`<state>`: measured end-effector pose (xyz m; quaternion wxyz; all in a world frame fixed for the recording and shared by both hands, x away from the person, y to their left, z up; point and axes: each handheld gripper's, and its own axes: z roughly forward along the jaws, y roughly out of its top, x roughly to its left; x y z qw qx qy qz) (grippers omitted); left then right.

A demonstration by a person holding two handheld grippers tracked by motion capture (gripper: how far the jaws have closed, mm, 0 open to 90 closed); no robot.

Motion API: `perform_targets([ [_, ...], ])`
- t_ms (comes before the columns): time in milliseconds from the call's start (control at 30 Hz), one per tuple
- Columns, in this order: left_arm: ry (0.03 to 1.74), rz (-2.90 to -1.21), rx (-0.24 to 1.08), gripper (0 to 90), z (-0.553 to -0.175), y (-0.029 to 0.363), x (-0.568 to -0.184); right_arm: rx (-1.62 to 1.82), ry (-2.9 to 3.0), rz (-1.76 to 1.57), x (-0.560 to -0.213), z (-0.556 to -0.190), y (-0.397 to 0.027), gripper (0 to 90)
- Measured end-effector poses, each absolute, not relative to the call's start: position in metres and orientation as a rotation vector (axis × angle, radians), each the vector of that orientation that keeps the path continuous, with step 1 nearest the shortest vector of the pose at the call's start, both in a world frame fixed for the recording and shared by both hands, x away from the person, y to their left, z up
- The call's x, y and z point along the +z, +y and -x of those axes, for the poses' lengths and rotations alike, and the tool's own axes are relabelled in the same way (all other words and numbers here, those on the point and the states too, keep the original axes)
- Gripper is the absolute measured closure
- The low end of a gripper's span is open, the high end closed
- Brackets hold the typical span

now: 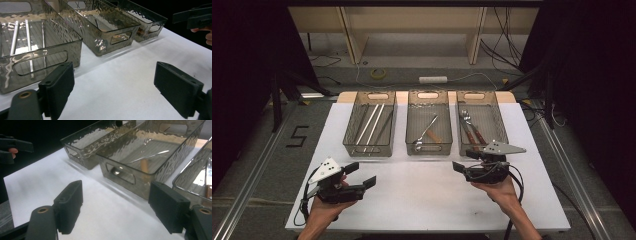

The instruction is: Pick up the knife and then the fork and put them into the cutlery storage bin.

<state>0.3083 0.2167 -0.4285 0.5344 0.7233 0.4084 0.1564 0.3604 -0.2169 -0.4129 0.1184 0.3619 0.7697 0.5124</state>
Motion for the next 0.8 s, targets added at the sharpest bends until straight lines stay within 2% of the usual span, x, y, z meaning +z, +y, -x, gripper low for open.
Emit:
perform_targets([
  [800,0.973,-1.706,0.344,16.1,-0.309,0.217,-0.429,1.523,2.187,-1.025,-0.426,-0.333,-0.234,26.1],
])
